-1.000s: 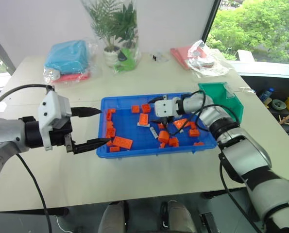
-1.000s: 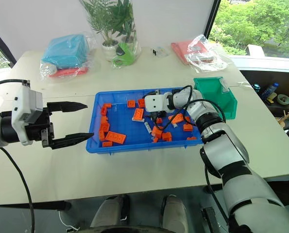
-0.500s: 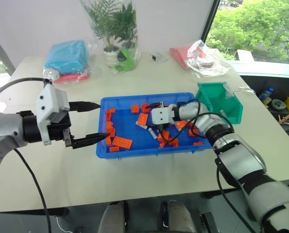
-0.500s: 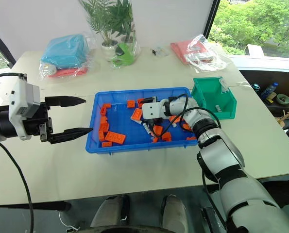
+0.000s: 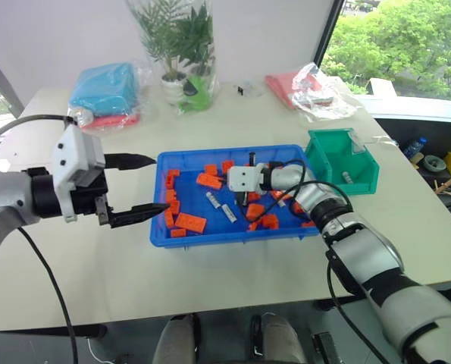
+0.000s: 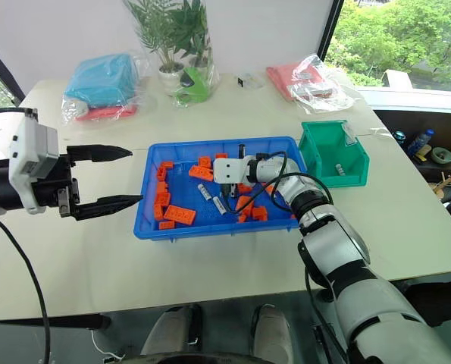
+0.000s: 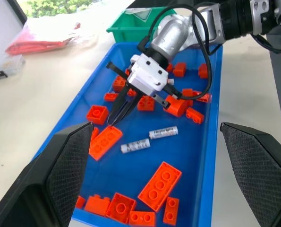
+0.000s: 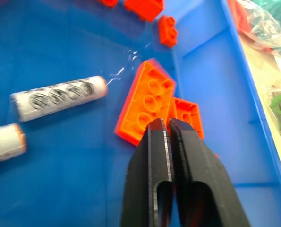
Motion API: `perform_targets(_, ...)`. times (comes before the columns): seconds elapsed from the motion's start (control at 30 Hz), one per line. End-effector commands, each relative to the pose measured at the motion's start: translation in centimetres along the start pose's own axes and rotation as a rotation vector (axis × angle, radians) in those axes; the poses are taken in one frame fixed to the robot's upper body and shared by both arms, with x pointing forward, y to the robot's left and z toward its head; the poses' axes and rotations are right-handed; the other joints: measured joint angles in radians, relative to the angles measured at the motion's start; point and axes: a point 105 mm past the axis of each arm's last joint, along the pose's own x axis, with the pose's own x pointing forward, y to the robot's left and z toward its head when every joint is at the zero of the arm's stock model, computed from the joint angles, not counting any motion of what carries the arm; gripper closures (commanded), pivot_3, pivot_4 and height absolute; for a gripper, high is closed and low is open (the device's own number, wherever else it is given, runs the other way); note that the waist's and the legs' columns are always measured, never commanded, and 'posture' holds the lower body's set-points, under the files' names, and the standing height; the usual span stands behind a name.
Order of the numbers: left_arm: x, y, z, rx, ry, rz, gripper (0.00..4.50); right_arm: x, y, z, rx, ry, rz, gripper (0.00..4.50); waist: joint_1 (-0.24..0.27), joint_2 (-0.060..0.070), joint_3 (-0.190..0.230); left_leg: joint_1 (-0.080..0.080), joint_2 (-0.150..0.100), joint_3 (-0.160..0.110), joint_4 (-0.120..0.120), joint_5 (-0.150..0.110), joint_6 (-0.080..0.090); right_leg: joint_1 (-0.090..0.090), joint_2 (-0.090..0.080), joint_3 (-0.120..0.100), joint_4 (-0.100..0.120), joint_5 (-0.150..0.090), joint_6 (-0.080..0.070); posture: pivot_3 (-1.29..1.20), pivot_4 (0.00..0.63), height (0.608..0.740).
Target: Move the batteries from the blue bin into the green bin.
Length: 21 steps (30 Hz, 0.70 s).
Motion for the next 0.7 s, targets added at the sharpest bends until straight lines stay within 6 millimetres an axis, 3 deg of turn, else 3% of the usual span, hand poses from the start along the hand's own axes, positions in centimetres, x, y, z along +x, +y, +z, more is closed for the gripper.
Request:
perform_targets(0.03,0.1,0.2,0.5,0.041,-0.007,0.006,0.00,1.8,-1.5,3.8,0.004,-0.116,-0.043,4.45,-0.001,0.000,0.000,0.000,0.000,0.000,0.000,0.000,0.000,0.000,0.000,0.000,0.000,0.000,0.000,0.00,0.150,0.673)
perform_targets(0.2,0.2,0.2,0.5,0.043,-0.012,0.008,0.00,3.8,-0.9,6.1,0.077,-0.149,0.004,4.45,0.001,0.001,0.001,0.000,0.000,0.000,0.000,0.000,0.000,-0.001,0.000,0.000,0.002,0.000,0.000,0.00,0.150,0.673)
perform_targets(0.33,-0.1,-0.3,0.1,0.016,0.000,0.000,0.00,2.5,-2.3,7.1,0.197,-0.136,0.016,4.45,0.009,0.003,0.002,0.000,0.000,-0.002,0.001,0.000,0.000,-0.002,0.000,0.000,0.001,0.000,0.000,0.00,0.150,0.673)
perform_targets(0.4,-0.4,-0.4,-0.5,-0.005,0.014,0.004,0.00,1.2,-2.4,7.7,0.377,-0.117,0.037,4.45,0.009,0.002,0.001,0.000,0.000,-0.003,0.001,0.000,0.000,-0.002,0.000,0.000,0.000,0.000,0.000,0.00,0.150,0.673)
perform_targets(0.47,-0.7,-0.7,-1.0,-0.024,0.030,-0.001,0.00,-0.2,-1.3,8.1,0.526,-0.061,0.083,3.67,0.008,0.001,0.001,0.000,0.000,-0.004,0.001,0.000,0.000,-0.002,0.001,0.000,0.001,0.000,0.000,0.00,0.150,0.673)
perform_targets(0.6,-1.5,-1.3,-2.2,-0.056,0.067,-0.014,0.00,-1.9,1.6,7.8,0.748,0.099,0.163,1.68,0.007,0.001,0.001,0.000,0.000,-0.004,0.001,0.000,0.000,-0.003,0.001,0.000,0.000,-0.001,-0.001,0.00,0.150,0.673)
perform_targets(0.7,-2.1,-1.6,-3.0,-0.069,0.090,-0.016,0.00,-2.6,3.7,7.2,0.939,0.199,0.226,1.68,0.007,0.001,0.001,0.000,0.000,-0.004,0.000,-0.001,0.000,-0.004,0.001,0.000,0.000,-0.003,-0.004,0.00,0.150,0.673)
